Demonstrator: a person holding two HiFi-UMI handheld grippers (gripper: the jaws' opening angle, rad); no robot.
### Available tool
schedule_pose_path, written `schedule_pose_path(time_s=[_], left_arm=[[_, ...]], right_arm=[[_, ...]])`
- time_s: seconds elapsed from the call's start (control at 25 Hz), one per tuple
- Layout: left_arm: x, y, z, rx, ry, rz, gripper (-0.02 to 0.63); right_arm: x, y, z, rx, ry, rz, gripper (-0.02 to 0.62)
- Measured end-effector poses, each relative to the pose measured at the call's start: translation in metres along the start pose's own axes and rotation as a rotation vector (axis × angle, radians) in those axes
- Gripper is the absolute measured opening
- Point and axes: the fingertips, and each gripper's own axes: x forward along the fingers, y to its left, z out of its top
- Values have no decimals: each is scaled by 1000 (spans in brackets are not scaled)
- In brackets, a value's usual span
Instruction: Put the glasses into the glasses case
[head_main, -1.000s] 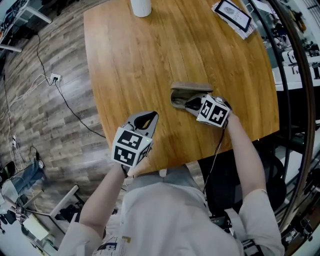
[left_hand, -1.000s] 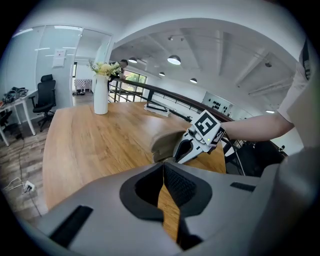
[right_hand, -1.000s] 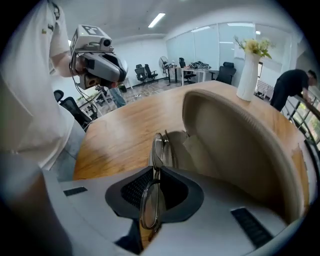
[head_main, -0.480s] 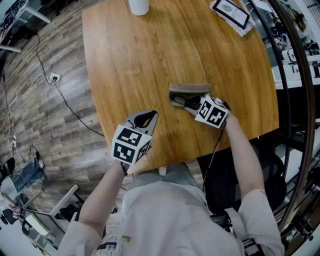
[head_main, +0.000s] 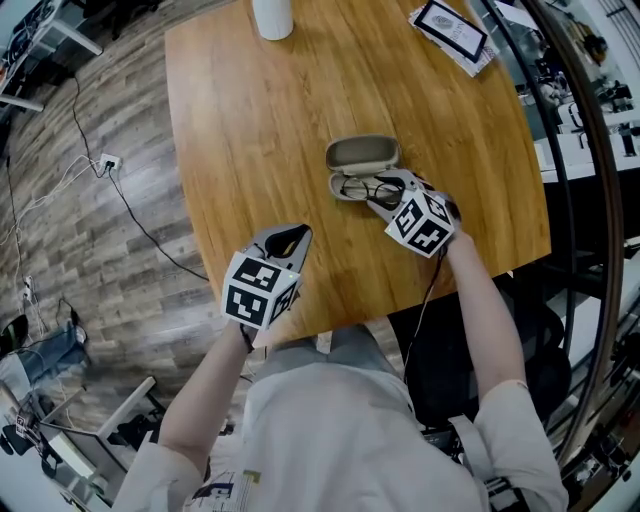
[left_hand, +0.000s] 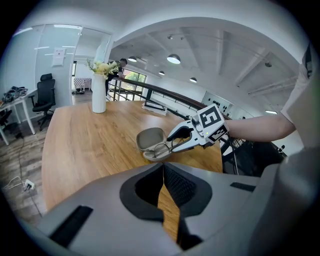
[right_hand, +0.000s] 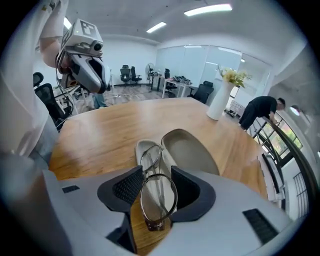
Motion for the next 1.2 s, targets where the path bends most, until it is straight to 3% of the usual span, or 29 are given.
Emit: schedule_pose_path(time_s=[0.32, 0.52, 0.68, 0.96, 1.2], left_arm=[[-18, -6, 17, 20, -28, 11, 20], [-32, -3, 30, 41, -61, 32, 20], [-50, -2, 49, 69, -95, 55, 20], [-94, -8, 98, 148, -196, 97, 20], [-149, -36, 154, 258, -327, 99, 20]], right_arm=[[-31, -21, 22, 6, -9, -125, 212], [-58, -26, 43, 26, -69, -181, 212], [-101, -30, 72, 109, -187, -231, 209], [-199, -32, 125, 258, -455, -354, 133], [-284, -10, 166, 296, -609, -436, 103]])
